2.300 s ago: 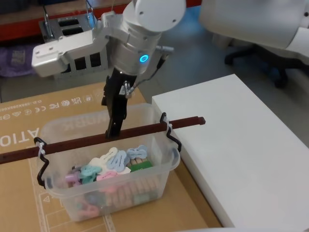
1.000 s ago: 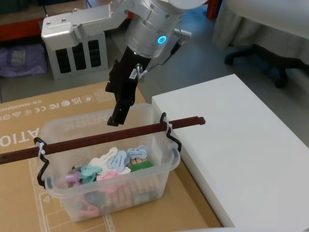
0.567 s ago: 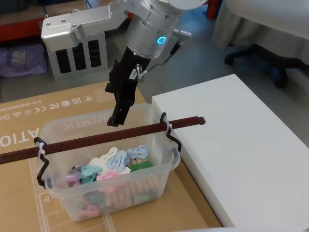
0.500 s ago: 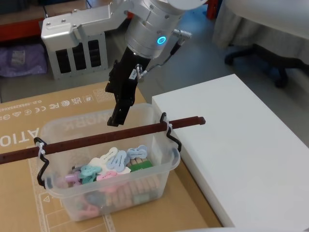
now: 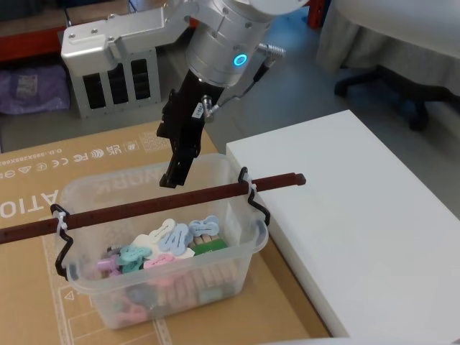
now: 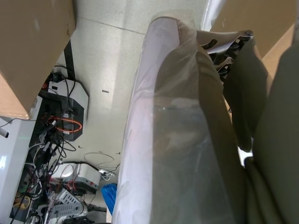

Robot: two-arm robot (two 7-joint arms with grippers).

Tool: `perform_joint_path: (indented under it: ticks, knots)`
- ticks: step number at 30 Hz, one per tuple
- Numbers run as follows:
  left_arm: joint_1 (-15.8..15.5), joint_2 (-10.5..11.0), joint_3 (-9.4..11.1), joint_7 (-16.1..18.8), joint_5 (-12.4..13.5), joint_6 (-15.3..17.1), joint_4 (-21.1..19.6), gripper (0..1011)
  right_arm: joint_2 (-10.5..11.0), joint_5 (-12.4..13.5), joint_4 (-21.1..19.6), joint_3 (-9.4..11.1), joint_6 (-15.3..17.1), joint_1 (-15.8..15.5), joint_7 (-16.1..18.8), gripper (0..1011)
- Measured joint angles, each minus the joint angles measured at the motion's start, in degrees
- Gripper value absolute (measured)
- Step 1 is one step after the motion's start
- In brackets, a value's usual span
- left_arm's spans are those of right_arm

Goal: Use one hand to grasp the basket and place it at the designated location.

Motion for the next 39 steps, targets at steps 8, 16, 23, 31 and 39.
perform_joint_path:
  ticks: [8,16,23,31,39]
  knots:
    - [0.0,0.0,0.0,0.0,0.0,0.0,0.0,0,-0.5,-0.6,0.0,-0.1,0.0,-0.1,0.2,1001]
    - [0.0,0.0,0.0,0.0,0.0,0.0,0.0,0,-2.8,-3.2,0.7,-1.6,-1.1,-0.1,0.7,1001]
    - [0.0,0.0,0.0,0.0,0.0,0.0,0.0,0,-4.6,-4.8,1.4,-3.3,-1.5,0.0,0.8,1001]
    - [0.0,0.0,0.0,0.0,0.0,0.0,0.0,0,-6.0,-5.7,2.4,-4.9,-1.5,0.2,0.8,1001]
    - [0.0,0.0,0.0,0.0,0.0,0.0,0.0,0,-7.4,-5.9,3.4,-6.2,-1.6,0.4,0.7,1000]
